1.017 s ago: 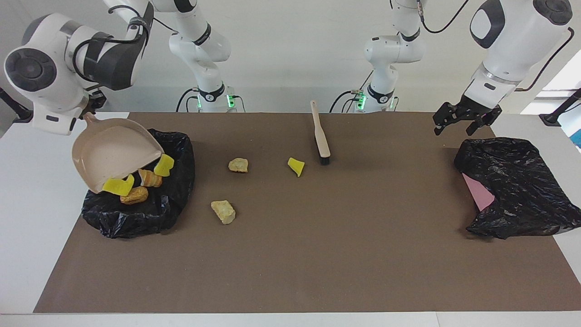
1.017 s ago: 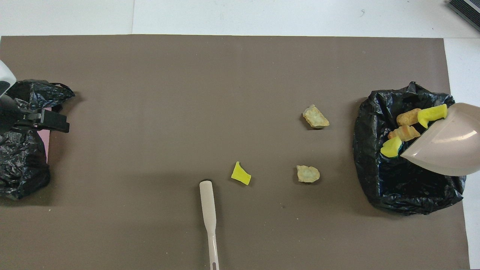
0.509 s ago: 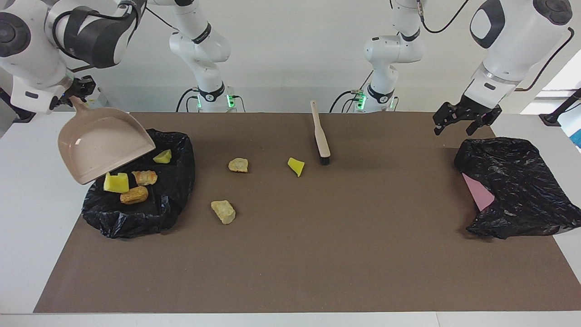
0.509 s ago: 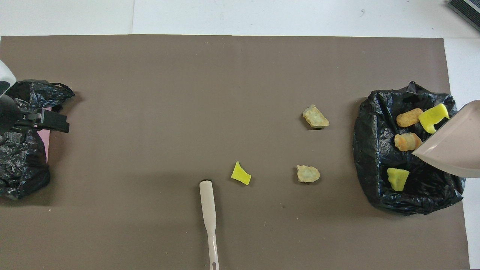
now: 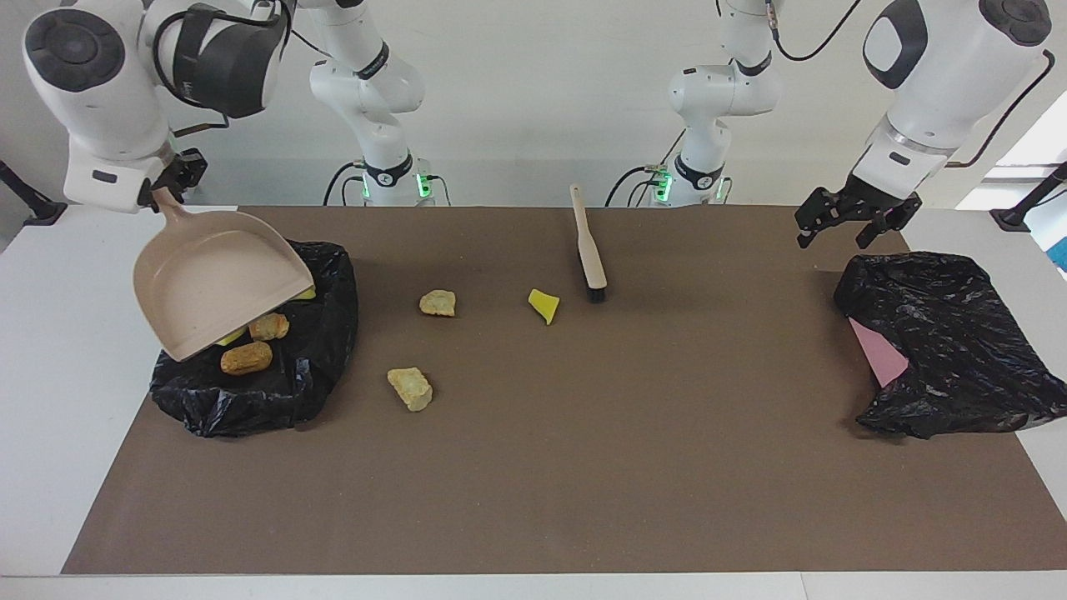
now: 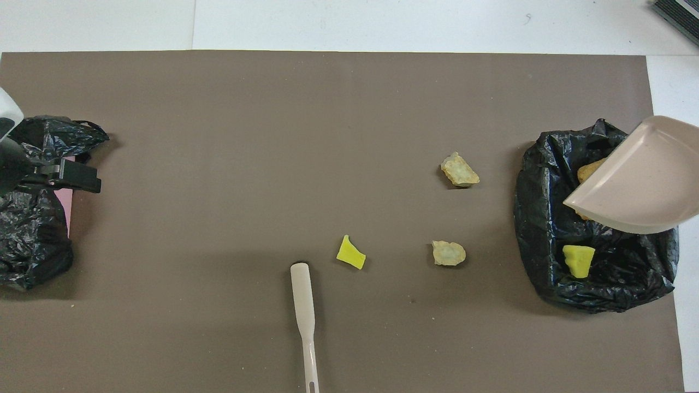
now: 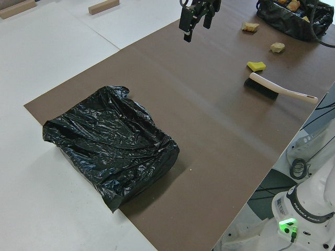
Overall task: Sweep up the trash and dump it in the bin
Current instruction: 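Set the dustpan down at the table center with the right gripper and release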
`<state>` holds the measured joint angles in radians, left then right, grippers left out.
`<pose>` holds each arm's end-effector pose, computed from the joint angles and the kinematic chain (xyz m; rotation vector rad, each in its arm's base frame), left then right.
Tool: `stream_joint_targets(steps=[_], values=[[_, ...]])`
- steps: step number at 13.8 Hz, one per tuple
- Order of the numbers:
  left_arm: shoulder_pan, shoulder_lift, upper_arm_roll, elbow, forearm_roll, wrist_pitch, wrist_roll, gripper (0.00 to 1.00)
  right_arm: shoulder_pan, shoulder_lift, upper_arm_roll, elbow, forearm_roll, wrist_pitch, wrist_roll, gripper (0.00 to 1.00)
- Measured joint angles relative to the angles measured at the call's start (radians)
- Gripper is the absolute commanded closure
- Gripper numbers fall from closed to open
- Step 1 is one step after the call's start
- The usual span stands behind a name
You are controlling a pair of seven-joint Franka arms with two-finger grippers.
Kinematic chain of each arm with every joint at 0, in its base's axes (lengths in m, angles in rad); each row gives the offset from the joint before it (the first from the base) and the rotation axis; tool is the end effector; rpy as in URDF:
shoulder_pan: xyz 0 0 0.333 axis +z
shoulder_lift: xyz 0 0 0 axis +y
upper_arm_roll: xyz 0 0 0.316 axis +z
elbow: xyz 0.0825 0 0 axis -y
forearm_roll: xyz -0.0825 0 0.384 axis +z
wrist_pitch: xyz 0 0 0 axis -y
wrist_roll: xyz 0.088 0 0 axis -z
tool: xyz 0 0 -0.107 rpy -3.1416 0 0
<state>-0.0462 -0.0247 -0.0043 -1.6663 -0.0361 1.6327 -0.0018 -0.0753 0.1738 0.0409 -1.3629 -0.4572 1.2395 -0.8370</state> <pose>0.5497 -0.0315 0.5984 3.1050 -0.0719 -0.0153 0.5668 -0.0792 0.6104 2.6131 0.9801 -0.6463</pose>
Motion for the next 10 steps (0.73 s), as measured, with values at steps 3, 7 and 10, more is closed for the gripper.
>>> stream_joint_targets(steps=[3, 7, 10], values=[[0.0, 0.0, 0.0, 0.0, 0.0, 0.0, 0.0, 0.0, 0.072, -0.015, 0.005, -0.029, 0.084, 0.06, 0.037, 1.0], [0.0, 0.0, 0.0, 0.0, 0.0, 0.0, 0.0, 0.0, 0.213, -0.032, 0.009, -0.088, 0.163, 0.178, 0.144, 1.0], [0.0, 0.0, 0.0, 0.0, 0.0, 0.0, 0.0, 0.0, 0.318, -0.011, 0.012, -0.112, 0.218, 0.277, 0.39, 1.0]])
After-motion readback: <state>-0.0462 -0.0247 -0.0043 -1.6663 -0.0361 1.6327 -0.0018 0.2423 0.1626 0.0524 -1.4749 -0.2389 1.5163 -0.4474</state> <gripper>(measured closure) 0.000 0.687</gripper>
